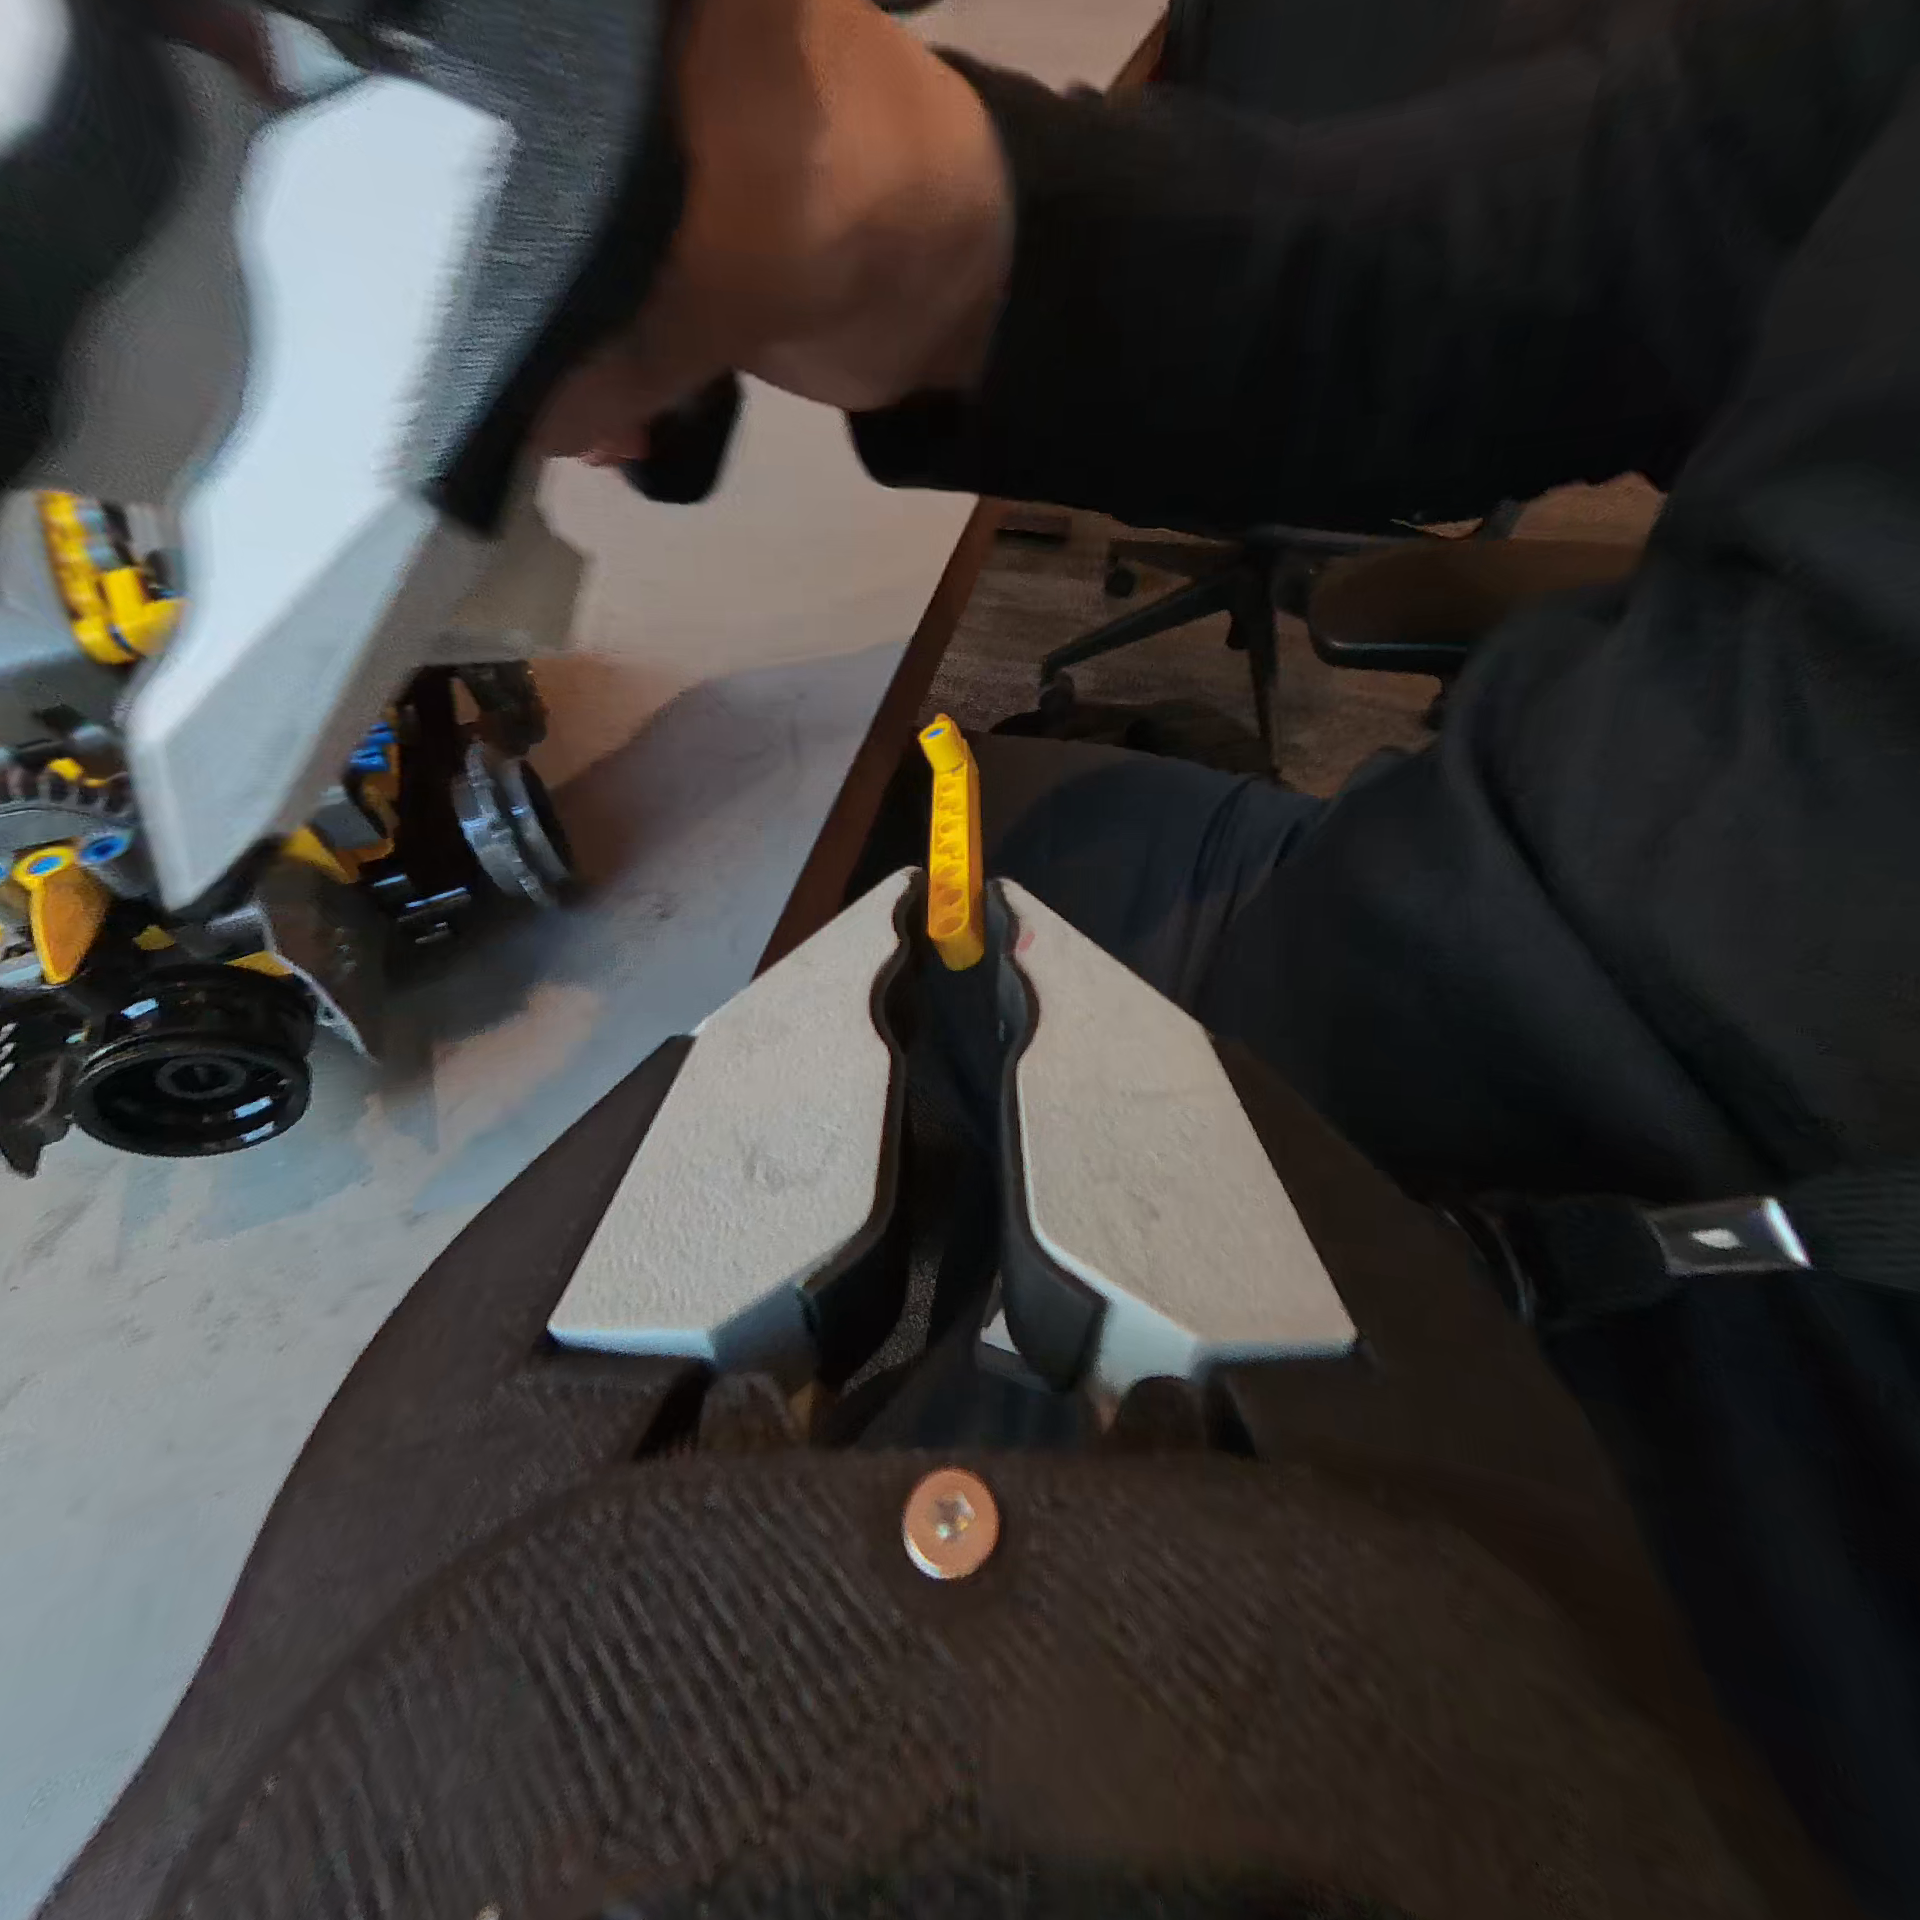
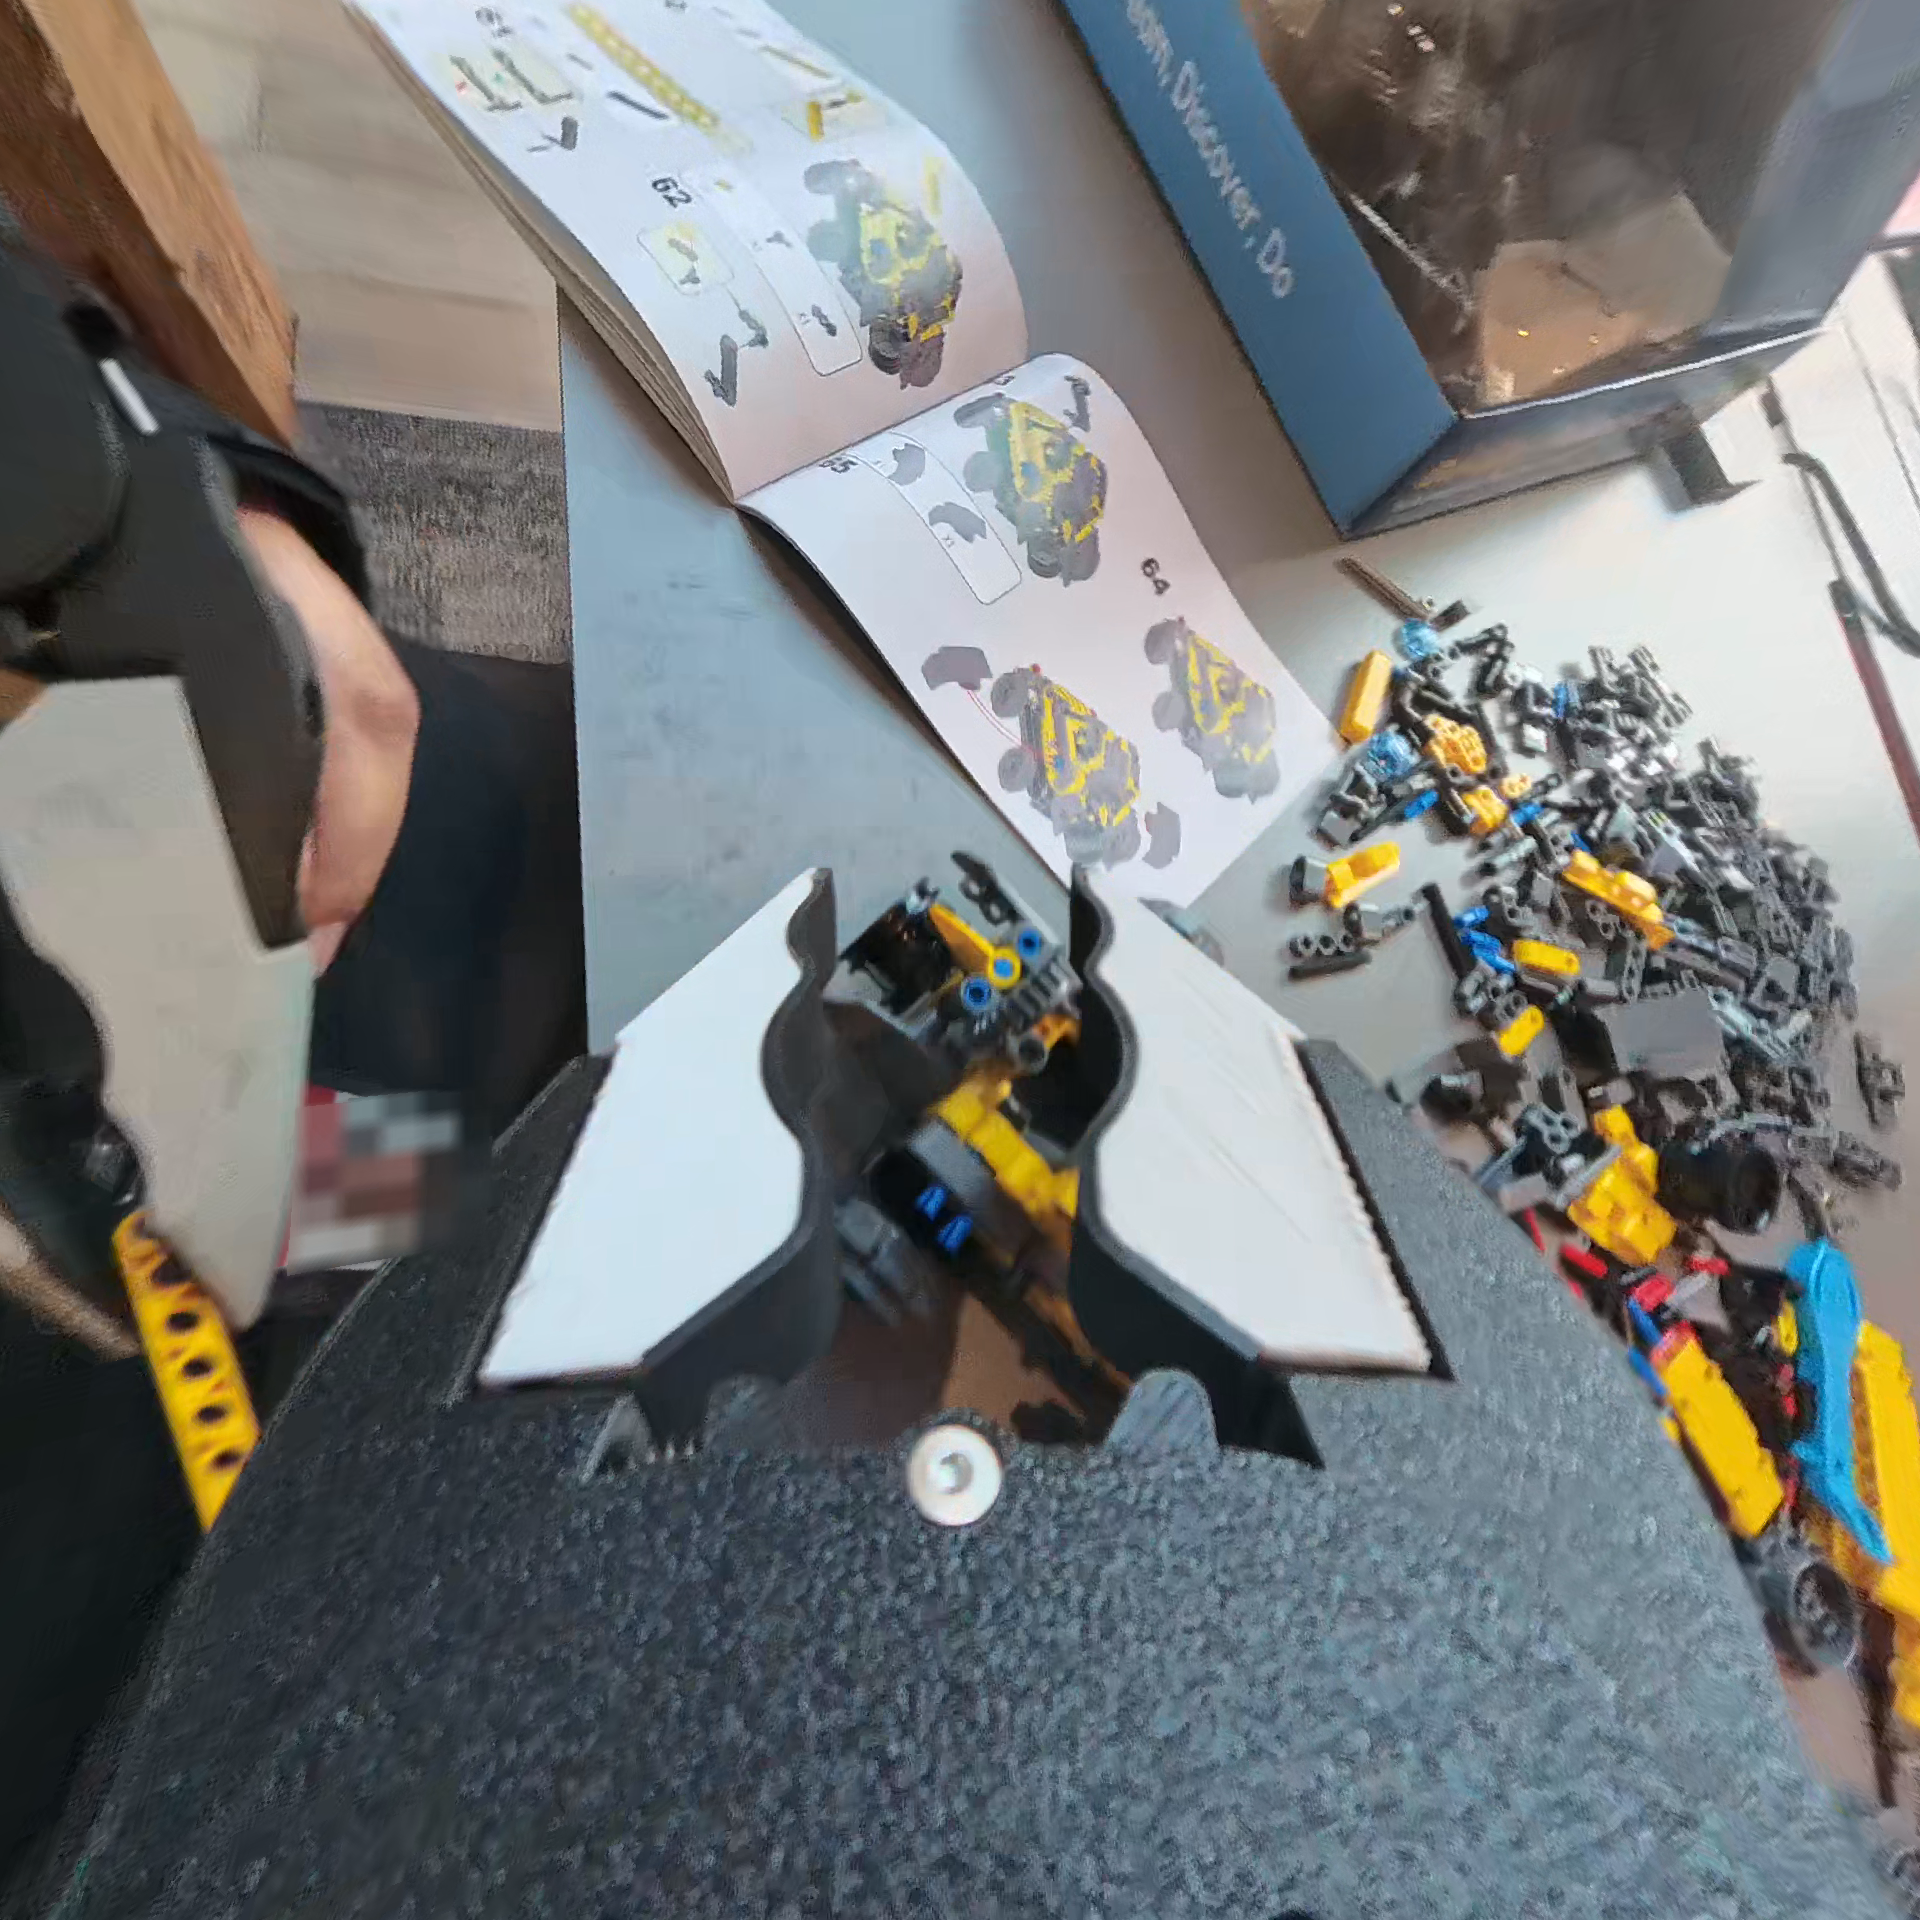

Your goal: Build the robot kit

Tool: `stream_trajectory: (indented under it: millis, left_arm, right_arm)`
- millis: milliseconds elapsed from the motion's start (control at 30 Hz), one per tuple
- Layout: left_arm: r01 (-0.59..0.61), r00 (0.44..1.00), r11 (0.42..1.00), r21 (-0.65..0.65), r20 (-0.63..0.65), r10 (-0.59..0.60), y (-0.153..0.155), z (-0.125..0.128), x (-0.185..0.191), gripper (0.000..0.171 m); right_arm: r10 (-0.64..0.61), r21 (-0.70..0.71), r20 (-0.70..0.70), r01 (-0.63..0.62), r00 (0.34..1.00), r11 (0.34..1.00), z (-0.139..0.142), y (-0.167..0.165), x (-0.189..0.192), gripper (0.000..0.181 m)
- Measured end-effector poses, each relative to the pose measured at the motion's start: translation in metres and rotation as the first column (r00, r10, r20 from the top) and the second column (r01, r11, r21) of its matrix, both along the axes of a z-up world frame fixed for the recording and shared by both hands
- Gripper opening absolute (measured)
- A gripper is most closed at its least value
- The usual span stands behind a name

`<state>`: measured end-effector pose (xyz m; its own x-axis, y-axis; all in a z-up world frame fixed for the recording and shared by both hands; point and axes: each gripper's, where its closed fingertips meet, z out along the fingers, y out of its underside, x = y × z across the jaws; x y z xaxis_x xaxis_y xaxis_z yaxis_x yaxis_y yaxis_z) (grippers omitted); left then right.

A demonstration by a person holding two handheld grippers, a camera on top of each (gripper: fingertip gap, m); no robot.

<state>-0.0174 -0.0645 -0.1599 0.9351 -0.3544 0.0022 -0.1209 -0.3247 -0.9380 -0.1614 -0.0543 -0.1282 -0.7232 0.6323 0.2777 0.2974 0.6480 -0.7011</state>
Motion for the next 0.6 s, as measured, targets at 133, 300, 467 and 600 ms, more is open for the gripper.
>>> stream_trajectory:
  millis: [133,300,467,600]
  left_arm:
    - [0.086,0.996,0.996,0.014,-0.021,-0.086,-0.006,-0.001,0.012,0.006]
    - [0.093,0.995,0.996,-0.004,-0.046,-0.093,-0.007,-0.007,0.013,0.006]
    - [0.092,0.995,0.995,-0.029,-0.044,-0.093,-0.005,-0.014,0.012,0.007]
    - [0.094,0.995,0.995,-0.031,-0.023,-0.095,-0.004,-0.014,0.012,0.006]
  right_arm:
    - [0.053,0.135,0.149,-0.073,0.987,0.988,-0.022,-0.012,-0.012,0.041]
    - [0.076,0.323,0.280,-0.168,0.957,0.931,-0.040,0.000,0.006,0.019]
    - [0.026,0.396,0.368,-0.182,0.929,0.900,-0.041,0.033,0.057,0.014]
    - [-0.079,0.438,0.418,-0.125,0.905,0.890,-0.044,0.079,0.106,0.011]
